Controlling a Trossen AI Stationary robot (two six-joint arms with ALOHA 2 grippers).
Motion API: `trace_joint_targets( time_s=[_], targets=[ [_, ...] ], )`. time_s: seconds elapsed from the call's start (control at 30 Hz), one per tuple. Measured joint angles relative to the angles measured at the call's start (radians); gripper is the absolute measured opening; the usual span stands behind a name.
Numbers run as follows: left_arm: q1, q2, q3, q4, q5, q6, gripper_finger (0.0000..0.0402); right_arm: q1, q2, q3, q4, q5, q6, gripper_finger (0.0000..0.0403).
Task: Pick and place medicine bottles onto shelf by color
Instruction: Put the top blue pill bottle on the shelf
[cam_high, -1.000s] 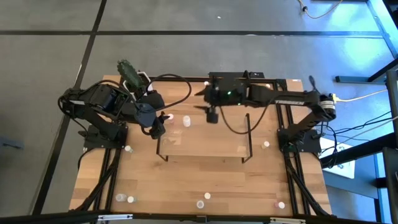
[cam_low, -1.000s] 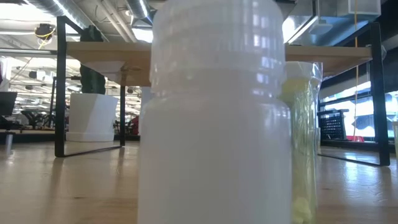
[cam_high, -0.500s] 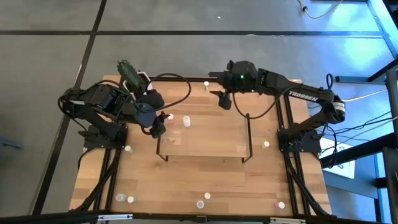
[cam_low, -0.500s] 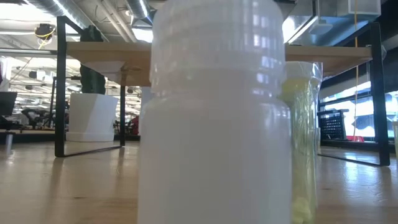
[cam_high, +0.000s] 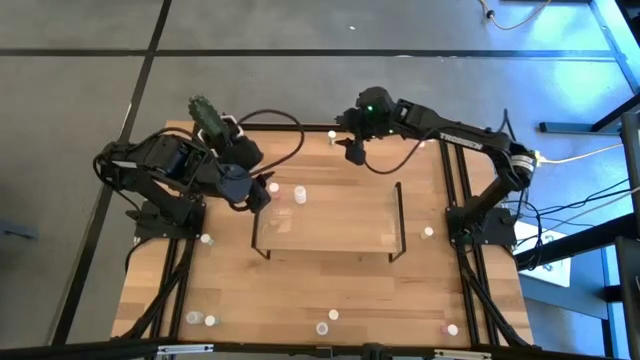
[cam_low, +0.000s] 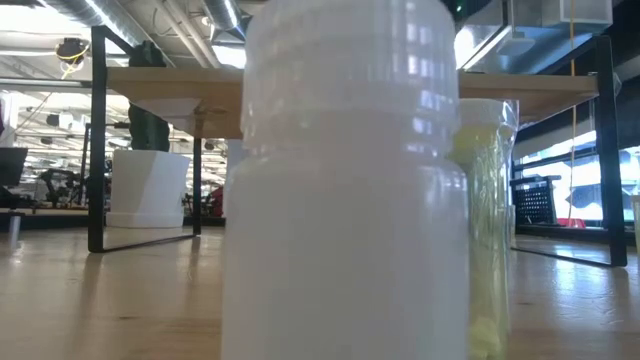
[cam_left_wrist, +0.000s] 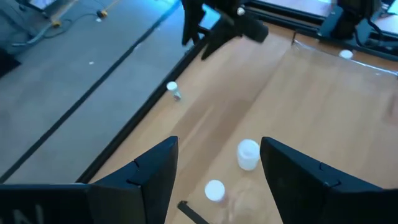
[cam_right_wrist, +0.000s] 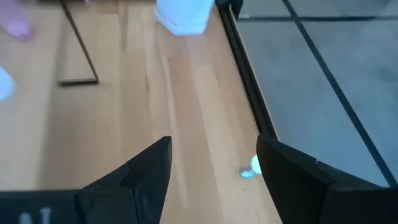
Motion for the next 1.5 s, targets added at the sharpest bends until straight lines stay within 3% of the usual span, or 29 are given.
trace_joint_targets(
  time_s=[0.33, 0.73, 1.5],
  targets=[
    [0.000, 0.000, 0.000, 0.001, -0.033, -0.052, 0.0222, -0.062, 0.135, 0.000, 0.084, -0.093, -0.076, 0.0237],
    [0.000, 0.000, 0.000, 0.002, -0.086, -0.078, 0.0222, -0.122, 0.276, 0.000, 0.149, -0.105, -0.128, 0.0237],
    [0.066, 0.000, 0.000, 0.002, -0.085, -0.079, 0.0222, -0.179, 0.376, 0.000, 0.271, -0.126, -0.128, 0.0237]
  ],
)
